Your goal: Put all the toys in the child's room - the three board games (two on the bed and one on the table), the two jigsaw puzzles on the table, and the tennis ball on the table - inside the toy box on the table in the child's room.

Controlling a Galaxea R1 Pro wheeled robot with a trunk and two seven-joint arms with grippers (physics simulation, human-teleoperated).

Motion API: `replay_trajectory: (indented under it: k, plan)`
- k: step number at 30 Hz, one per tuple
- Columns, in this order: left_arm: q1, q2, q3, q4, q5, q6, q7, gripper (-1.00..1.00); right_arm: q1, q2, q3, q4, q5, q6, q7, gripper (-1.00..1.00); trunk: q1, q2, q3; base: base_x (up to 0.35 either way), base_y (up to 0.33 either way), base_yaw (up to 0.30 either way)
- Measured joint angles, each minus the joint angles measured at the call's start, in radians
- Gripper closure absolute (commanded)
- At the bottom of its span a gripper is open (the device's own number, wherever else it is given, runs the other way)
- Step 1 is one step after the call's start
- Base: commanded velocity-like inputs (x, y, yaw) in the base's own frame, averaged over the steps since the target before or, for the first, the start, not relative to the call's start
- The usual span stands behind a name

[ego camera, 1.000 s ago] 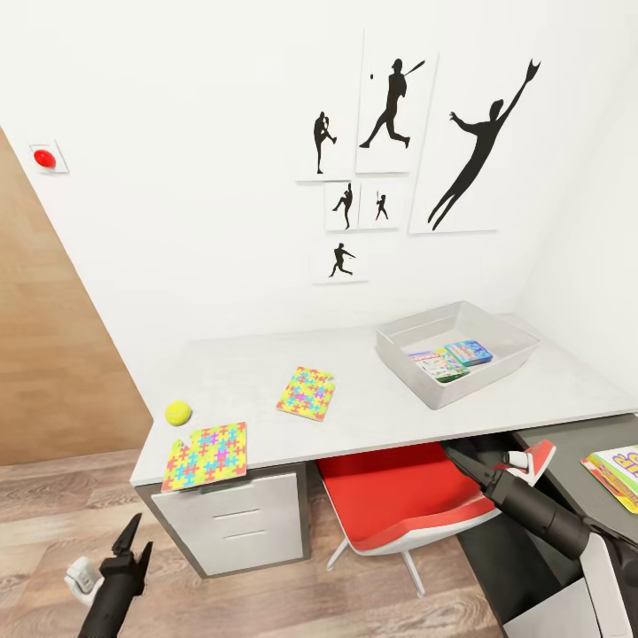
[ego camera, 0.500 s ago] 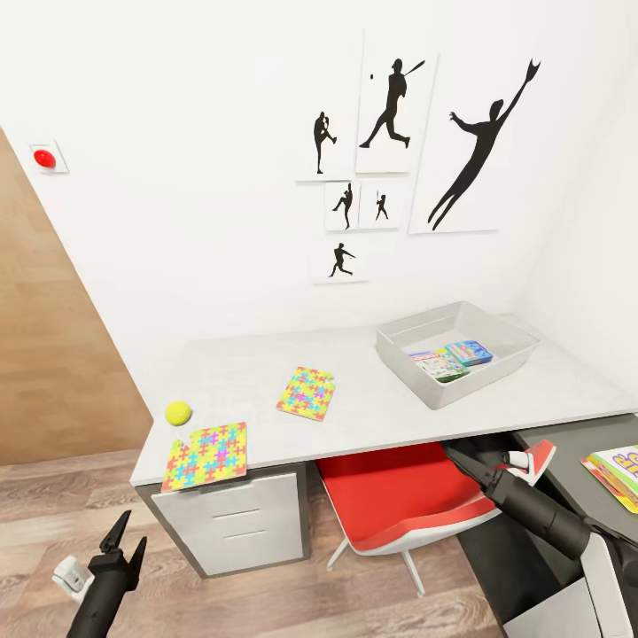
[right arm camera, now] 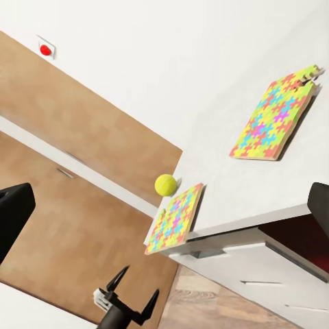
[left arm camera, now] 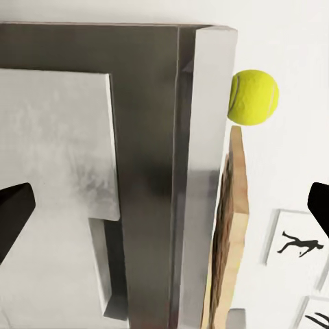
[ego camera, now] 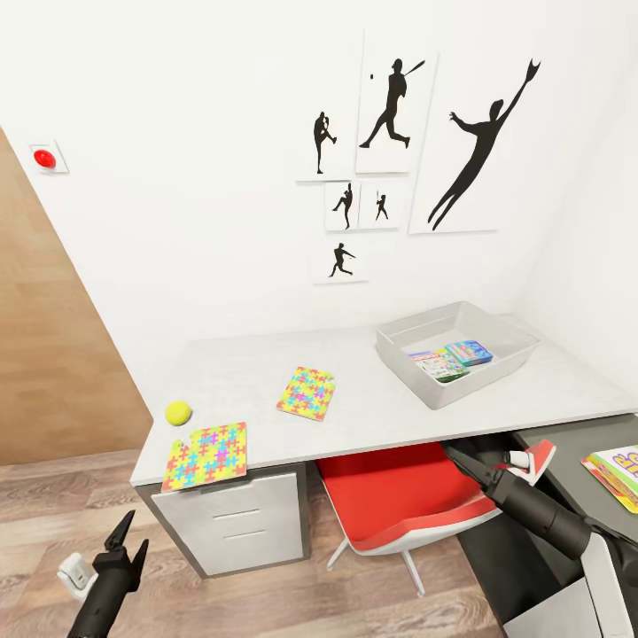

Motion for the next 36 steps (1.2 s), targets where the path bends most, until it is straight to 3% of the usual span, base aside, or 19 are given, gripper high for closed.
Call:
replay_trajectory:
  k: [15, 21, 25, 36]
  plan:
    - [-0.053, -0.007, -0.009, 0.001, -0.003, 0.002, 0.032, -1.0, 0.0, 0.0, 0.001, 0.0, -0.001, -0.001, 0.0, -1.0, 0.0, 0.0, 0.0, 0.0, 0.0, 0.0]
    - [-0.08, -0.01, -0.064, 0.001, -0.002, -0.001, 0.036, -1.0, 0.0, 0.0, 0.001, 0.0, -0.001, -0.001, 0.0, -1.0, 0.0, 0.0, 0.0, 0.0, 0.0, 0.0]
    - [-0.088, -0.013, -0.081, 0.002, -0.002, -0.004, 0.041, -1.0, 0.0, 0.0, 0.001, 0.0, -0.001, -0.001, 0.0, -1.0, 0.0, 0.0, 0.0, 0.0, 0.0, 0.0]
    - [-0.108, -0.066, -0.098, 0.0, 0.001, -0.05, 0.093, -1.0, 0.0, 0.0, 0.001, 0.0, 0.003, -0.001, -0.002, -1.0, 0.0, 0.0, 0.0, 0.0, 0.0, 0.0]
